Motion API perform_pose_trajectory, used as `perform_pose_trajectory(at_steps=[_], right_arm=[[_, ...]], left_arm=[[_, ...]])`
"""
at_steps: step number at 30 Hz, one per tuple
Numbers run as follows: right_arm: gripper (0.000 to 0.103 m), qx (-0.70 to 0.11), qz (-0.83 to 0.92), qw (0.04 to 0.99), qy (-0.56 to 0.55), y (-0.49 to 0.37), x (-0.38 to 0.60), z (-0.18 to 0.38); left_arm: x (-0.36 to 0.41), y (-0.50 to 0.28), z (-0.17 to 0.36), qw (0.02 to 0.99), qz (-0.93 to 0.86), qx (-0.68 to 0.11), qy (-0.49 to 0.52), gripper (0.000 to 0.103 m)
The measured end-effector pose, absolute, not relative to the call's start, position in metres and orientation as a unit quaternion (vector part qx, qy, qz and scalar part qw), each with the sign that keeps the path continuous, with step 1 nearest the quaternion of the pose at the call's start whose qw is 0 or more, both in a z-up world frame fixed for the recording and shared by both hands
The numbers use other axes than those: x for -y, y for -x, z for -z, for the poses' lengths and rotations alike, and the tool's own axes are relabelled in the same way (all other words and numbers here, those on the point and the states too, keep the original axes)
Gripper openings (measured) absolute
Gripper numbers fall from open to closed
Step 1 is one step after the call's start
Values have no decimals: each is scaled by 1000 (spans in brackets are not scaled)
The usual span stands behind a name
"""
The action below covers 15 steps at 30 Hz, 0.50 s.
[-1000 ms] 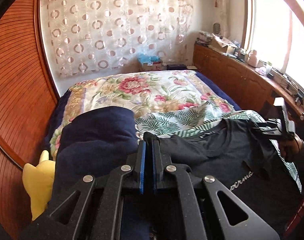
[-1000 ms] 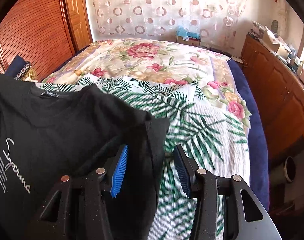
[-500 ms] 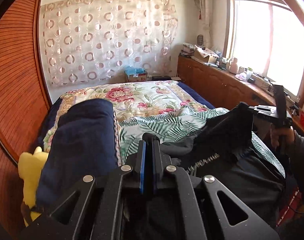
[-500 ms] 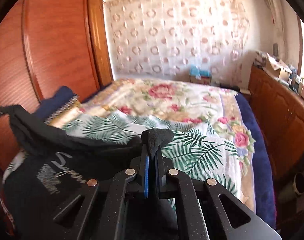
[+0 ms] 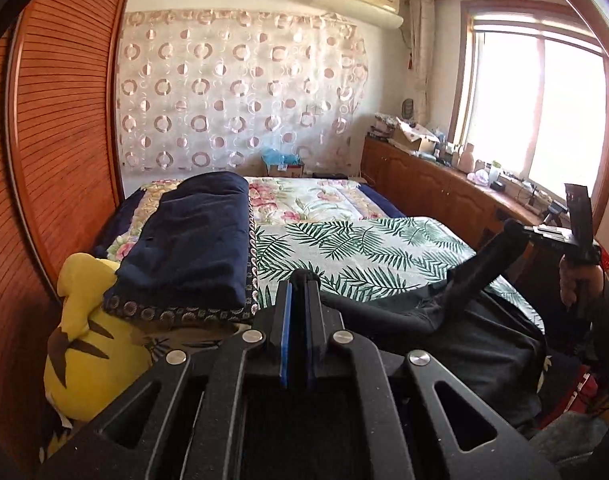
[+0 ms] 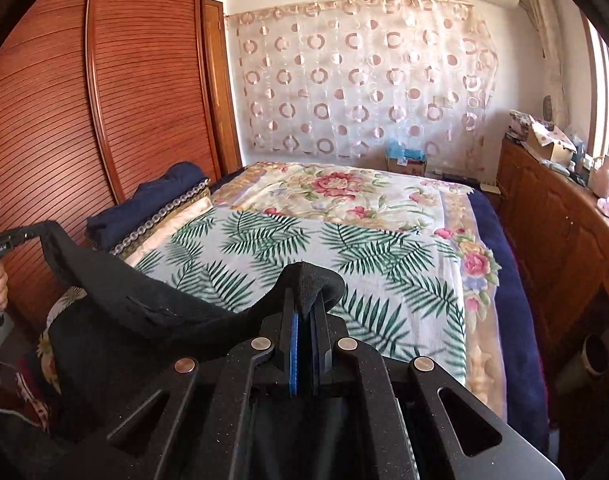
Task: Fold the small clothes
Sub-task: 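Lift the hem with the left gripper and fold it over while the right gripper grips the shirt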
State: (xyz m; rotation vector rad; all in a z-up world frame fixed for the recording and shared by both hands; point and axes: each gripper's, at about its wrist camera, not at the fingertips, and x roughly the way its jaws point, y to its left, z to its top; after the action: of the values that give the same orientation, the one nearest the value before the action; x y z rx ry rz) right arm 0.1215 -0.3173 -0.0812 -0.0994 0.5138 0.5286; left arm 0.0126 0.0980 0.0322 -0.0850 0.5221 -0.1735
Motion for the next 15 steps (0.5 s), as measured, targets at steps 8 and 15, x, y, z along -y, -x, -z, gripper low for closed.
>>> perform_pose_trajectory(at_steps=[8, 15], right_arm=[[4, -253, -251, 933, 51, -47, 349, 71], [4, -323, -231, 915, 73, -29, 352, 118]], left_arm=[[-108, 33, -26, 960, 83, -260, 57, 7], [-104, 39, 21, 945, 57, -321, 40, 7]])
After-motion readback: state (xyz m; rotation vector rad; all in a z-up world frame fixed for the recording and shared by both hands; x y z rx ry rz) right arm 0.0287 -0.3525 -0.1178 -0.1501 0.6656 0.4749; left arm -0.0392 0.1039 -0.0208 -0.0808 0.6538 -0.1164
